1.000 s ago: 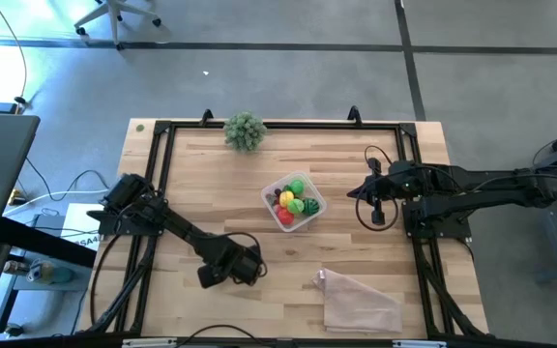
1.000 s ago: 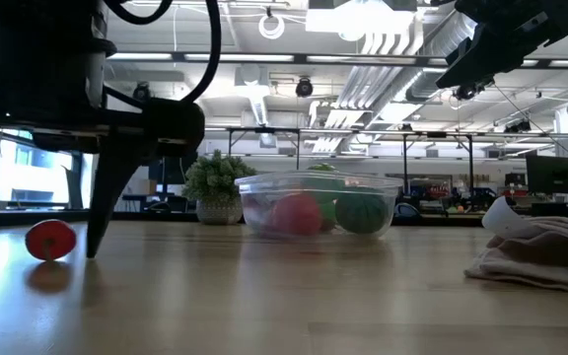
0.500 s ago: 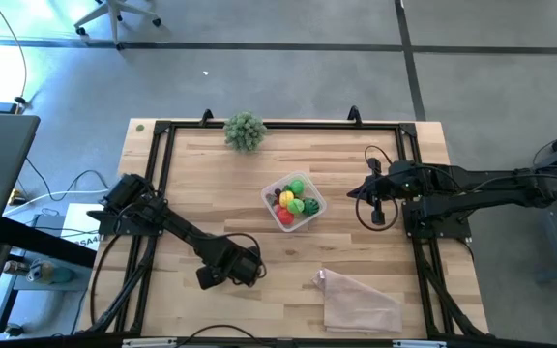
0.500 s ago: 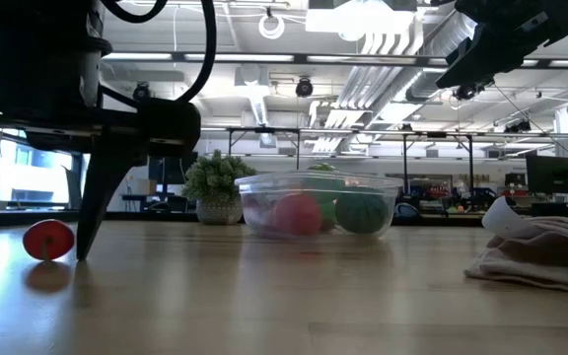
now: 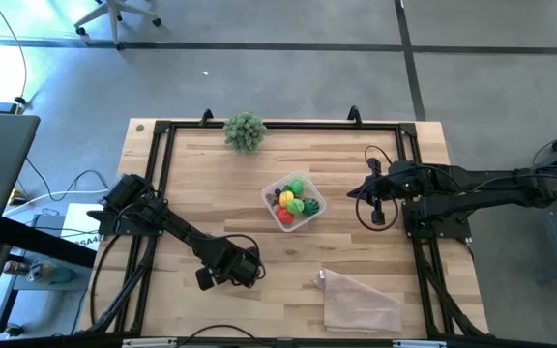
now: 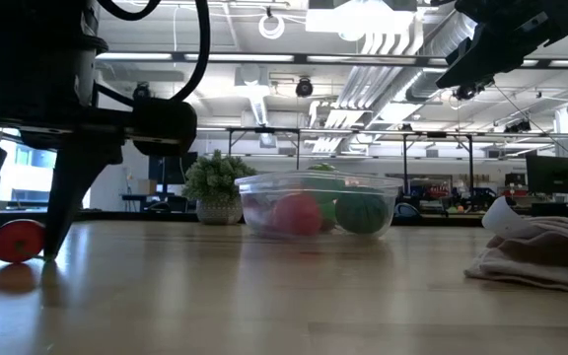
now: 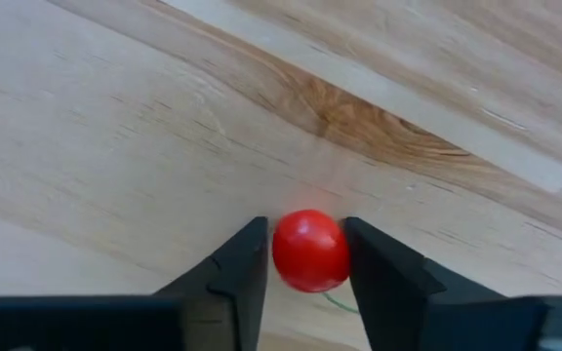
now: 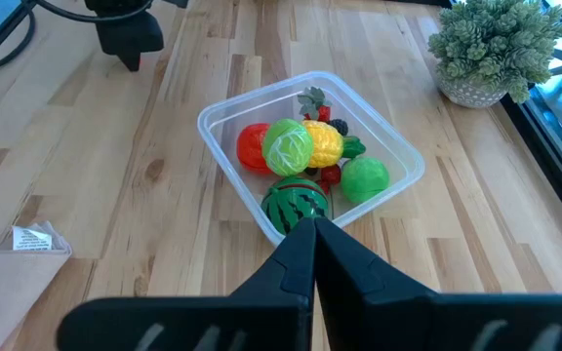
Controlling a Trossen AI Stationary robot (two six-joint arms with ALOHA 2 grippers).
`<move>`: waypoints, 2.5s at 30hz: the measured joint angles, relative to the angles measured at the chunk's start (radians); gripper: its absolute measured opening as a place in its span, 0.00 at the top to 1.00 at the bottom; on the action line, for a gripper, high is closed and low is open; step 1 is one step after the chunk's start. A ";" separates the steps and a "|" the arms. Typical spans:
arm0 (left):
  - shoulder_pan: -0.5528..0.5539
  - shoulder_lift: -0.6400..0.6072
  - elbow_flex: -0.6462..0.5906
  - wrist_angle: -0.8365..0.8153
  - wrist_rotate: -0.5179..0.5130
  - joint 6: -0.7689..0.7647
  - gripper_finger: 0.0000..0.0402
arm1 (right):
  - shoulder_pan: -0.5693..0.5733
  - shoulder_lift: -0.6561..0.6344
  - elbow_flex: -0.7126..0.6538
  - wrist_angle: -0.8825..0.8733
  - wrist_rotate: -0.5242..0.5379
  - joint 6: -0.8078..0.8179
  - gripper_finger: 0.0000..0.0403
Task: Pick and placing Produce into tupperware
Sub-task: Put the red cherry into the transparent bin
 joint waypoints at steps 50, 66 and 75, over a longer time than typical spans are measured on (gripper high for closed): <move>0.001 0.000 0.108 -0.143 -0.108 -0.010 0.75 | 0.000 0.000 0.000 0.000 0.000 0.000 1.00; 0.162 -0.002 0.532 -0.539 -0.474 0.410 0.74 | 0.000 0.000 0.000 0.000 0.000 0.000 1.00; 0.427 0.012 0.572 -0.385 -0.381 0.869 0.74 | 0.000 0.000 0.000 0.000 0.000 0.000 1.00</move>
